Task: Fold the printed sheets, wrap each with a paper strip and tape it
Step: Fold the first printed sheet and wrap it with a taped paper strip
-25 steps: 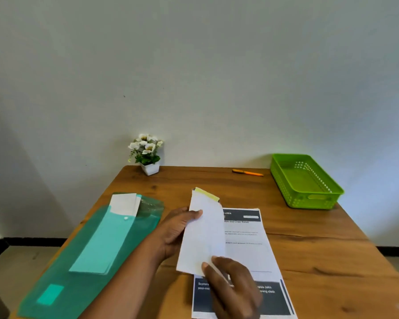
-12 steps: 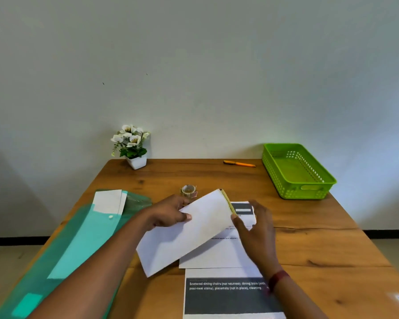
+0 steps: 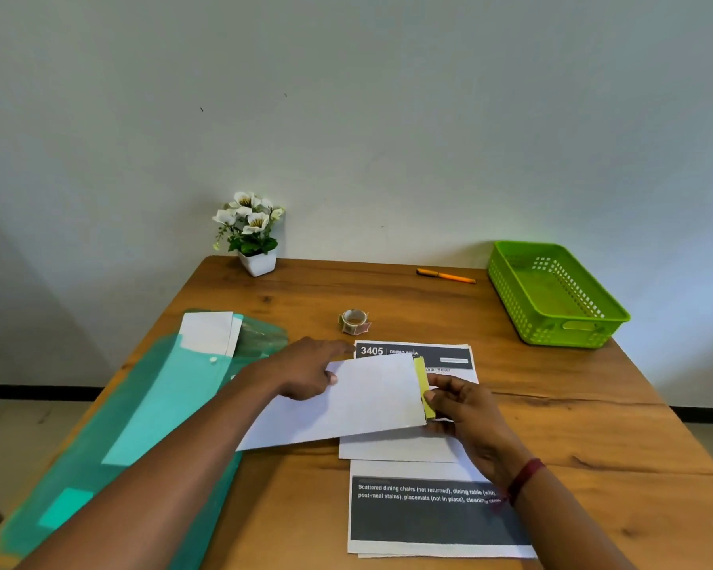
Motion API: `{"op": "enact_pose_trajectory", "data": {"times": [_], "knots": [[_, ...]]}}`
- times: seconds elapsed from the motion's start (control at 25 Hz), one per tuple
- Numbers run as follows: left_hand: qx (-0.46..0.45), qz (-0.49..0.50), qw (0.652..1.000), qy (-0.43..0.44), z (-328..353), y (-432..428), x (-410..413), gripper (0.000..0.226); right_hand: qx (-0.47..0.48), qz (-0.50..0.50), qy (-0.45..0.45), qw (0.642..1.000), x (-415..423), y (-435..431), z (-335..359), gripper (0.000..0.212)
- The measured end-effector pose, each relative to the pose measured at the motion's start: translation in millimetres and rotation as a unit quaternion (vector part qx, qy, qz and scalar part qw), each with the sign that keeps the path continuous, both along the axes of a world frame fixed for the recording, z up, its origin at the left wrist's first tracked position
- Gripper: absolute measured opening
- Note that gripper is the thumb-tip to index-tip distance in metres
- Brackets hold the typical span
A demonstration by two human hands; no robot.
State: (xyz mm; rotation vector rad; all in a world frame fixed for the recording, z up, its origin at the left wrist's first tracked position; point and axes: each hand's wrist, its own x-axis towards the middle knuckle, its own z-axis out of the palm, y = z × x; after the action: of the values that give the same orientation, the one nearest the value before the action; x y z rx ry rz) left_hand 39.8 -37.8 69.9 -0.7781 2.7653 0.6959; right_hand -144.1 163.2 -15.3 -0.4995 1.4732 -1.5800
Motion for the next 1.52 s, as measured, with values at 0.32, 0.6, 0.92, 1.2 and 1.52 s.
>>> {"op": "enact_pose_trajectory", "data": {"times": [0.32,0.6,0.92,1.2,1.52], "knots": [[-0.136,-0.062,0.989,0.006,-36,43,-7,0.133,-0.003,0.040,-0.007,0.999,19,-5,11,0.026],[-0.235,-0.085,0.962,0.110,-51,54,-8,0.121,0.022,0.061,0.029,0.997,23,-7,24,0.015],[-0.292,-0.100,0.942,0.131,-43,55,-2,0.116,0.059,0.021,0.136,0.989,24,-15,26,0.018],[-0.330,-0.096,0.934,0.103,-43,38,17,0.106,0.071,-0.013,0.122,0.990,10,-6,18,0.021],[-0.262,-0.017,0.962,0.070,-48,3,48,0.106,0.081,-0.089,0.261,0.958,-7,-1,11,0.009]]}}
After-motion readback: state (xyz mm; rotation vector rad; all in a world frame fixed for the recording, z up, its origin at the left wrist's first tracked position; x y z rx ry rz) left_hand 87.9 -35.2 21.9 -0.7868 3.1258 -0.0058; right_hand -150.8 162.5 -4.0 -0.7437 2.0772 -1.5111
